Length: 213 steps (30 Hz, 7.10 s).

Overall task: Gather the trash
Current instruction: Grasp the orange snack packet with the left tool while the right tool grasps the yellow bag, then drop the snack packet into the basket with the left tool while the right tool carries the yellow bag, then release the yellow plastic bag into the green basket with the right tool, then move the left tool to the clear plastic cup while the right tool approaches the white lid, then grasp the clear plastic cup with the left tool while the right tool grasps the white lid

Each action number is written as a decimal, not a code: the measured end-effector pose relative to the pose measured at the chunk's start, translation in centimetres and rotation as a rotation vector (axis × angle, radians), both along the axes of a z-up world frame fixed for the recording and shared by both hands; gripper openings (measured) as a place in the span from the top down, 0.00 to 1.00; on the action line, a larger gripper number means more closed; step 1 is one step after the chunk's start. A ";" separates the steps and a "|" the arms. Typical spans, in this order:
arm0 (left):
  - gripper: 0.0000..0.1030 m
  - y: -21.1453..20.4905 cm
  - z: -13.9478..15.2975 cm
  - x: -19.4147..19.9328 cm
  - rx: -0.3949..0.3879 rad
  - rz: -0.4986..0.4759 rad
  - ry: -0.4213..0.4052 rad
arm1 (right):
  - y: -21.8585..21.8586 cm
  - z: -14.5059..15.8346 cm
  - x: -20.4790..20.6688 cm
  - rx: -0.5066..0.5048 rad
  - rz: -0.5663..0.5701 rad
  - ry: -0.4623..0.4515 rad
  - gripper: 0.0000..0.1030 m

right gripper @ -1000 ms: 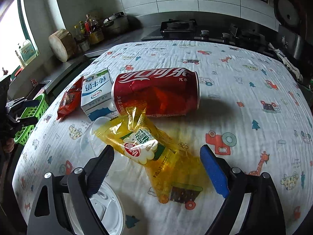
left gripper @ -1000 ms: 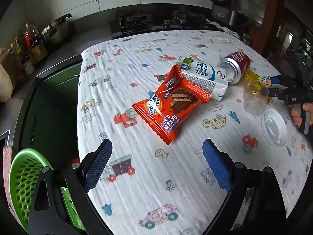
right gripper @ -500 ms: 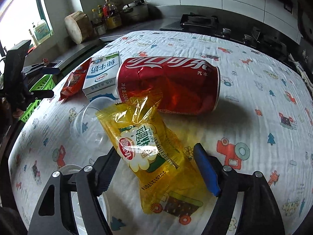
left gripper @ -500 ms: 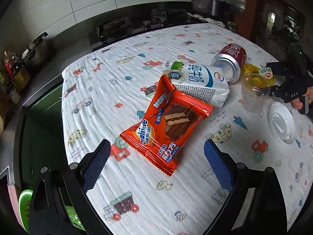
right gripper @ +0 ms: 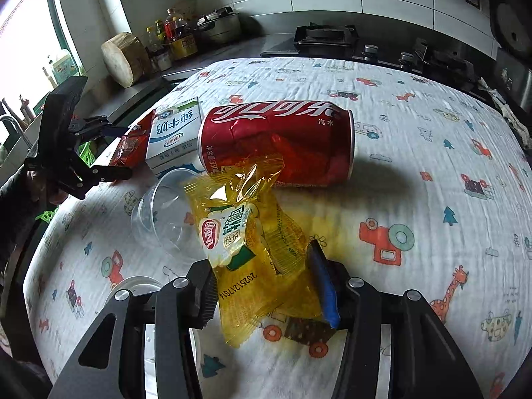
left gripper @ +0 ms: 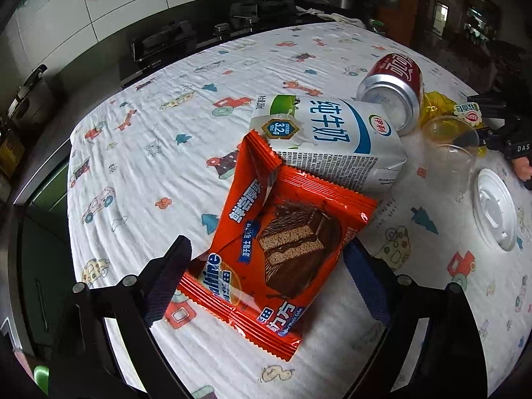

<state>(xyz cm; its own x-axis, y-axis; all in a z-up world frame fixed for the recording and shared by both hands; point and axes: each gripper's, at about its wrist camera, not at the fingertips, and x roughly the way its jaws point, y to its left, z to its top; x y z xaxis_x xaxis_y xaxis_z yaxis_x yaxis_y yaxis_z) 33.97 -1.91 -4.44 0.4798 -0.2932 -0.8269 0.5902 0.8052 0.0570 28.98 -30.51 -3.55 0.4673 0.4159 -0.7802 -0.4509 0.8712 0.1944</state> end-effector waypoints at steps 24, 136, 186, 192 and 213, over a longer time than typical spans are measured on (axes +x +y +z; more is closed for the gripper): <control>0.56 6.5 5.7 -7.5 -0.119 0.187 -0.122 | 1.5 5.2 -5.6 -0.009 -0.058 -0.112 0.61; 0.07 19.4 5.4 -19.7 -0.181 0.631 -0.087 | 8.4 3.5 -11.7 -0.086 -0.145 -0.080 0.10; 0.06 -5.8 2.9 -10.6 -0.176 0.173 0.023 | 3.2 -0.4 -11.9 -0.110 -0.182 -0.023 0.13; 0.06 -8.5 2.1 -8.6 -0.166 0.156 0.048 | 1.5 -0.1 -12.6 -0.093 -0.204 -0.020 0.13; 0.44 -8.2 1.3 -8.0 -0.225 0.176 0.069 | 1.5 0.6 -13.6 -0.079 -0.213 -0.027 0.13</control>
<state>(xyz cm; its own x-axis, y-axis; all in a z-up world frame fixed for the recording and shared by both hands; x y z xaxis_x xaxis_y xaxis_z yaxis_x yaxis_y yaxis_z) 25.98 -10.13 -3.11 0.4840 -0.3903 -0.7832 0.4369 0.8833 -0.1702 15.41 -29.05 -2.95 0.5590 0.2436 -0.7926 -0.2593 0.9593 0.1120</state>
